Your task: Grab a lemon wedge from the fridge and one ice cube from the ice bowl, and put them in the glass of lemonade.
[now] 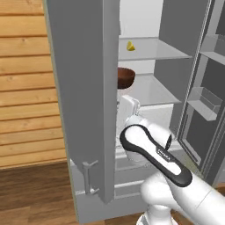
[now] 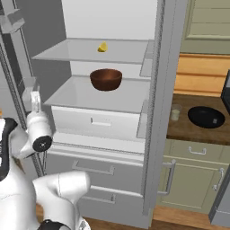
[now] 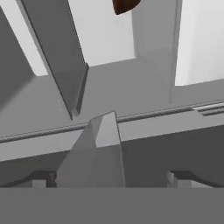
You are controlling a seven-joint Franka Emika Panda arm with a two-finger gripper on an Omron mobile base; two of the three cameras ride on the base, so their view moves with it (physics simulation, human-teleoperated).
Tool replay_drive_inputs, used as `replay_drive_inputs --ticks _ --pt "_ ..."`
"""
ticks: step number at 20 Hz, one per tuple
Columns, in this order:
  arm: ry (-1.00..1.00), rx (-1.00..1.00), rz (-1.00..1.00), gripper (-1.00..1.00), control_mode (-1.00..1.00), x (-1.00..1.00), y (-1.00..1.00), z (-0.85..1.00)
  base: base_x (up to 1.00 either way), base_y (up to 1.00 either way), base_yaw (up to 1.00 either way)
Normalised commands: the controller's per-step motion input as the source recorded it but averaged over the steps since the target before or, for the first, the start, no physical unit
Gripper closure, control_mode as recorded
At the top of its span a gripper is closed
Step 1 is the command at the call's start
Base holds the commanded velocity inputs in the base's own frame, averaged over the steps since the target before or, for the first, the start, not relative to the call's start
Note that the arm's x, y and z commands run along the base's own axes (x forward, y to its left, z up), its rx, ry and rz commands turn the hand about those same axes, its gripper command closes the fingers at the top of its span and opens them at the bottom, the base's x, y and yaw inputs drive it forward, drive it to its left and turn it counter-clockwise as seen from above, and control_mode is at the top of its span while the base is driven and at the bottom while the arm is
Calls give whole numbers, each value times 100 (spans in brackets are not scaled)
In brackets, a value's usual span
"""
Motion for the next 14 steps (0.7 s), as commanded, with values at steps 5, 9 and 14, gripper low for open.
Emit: replay_drive_inputs --ticks 5,9,14 --pt "1 -17 45 -100 -100 -77 100 9 0 0 0" --pt "-2 -17 33 -100 -100 -47 55 69 0 0 0" --pt "-21 -9 0 -100 -100 -5 -60 98 0 0 0"
